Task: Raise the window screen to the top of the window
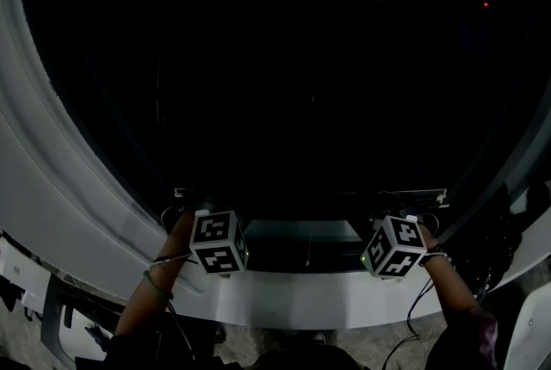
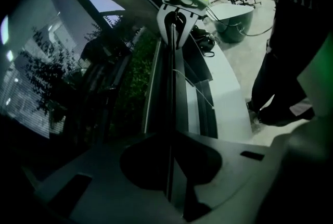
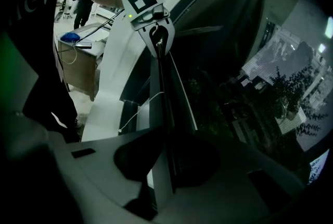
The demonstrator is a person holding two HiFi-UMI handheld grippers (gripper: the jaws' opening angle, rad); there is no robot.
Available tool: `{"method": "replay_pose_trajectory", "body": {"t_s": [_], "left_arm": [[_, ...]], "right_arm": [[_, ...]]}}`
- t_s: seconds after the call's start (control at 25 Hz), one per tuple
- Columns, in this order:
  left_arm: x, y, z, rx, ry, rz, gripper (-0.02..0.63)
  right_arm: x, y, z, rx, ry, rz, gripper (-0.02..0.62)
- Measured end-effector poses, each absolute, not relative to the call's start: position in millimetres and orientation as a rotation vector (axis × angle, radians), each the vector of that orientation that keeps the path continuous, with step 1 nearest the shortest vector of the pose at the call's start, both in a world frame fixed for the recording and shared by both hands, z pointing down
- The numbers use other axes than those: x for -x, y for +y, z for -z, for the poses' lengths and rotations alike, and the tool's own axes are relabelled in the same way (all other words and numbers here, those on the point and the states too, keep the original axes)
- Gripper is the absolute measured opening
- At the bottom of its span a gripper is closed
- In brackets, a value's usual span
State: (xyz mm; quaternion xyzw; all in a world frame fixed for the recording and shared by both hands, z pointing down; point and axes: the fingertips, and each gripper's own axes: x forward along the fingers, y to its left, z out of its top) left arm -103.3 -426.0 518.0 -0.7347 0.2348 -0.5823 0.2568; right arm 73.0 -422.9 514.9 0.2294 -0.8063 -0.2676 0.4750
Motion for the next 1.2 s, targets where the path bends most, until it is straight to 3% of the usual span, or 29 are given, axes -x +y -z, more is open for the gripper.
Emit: {"method": "replay_pose_trajectory", "body": {"t_s": [0.48,0.64,1.2], "left_arm": [[98.6,-430.5,-531.1,1.842,0.65,1.752,0.038],[99.2,-433.2,-531.9,1.774,0.637,1.876,0.038],[99.6,-427.9,-523.3,1.891,0.712,1.699,0.02]], "right_arm": [[-74.4,-427.4,-518.0,-0.533,-1.823,0.698,0.028],[-73.5,-428.7,-517.1,-0.465,-1.797,0.57,0.025],[-72.9,-422.4,-506.0,-0.481,-1.949,0.484,0.023]]}}
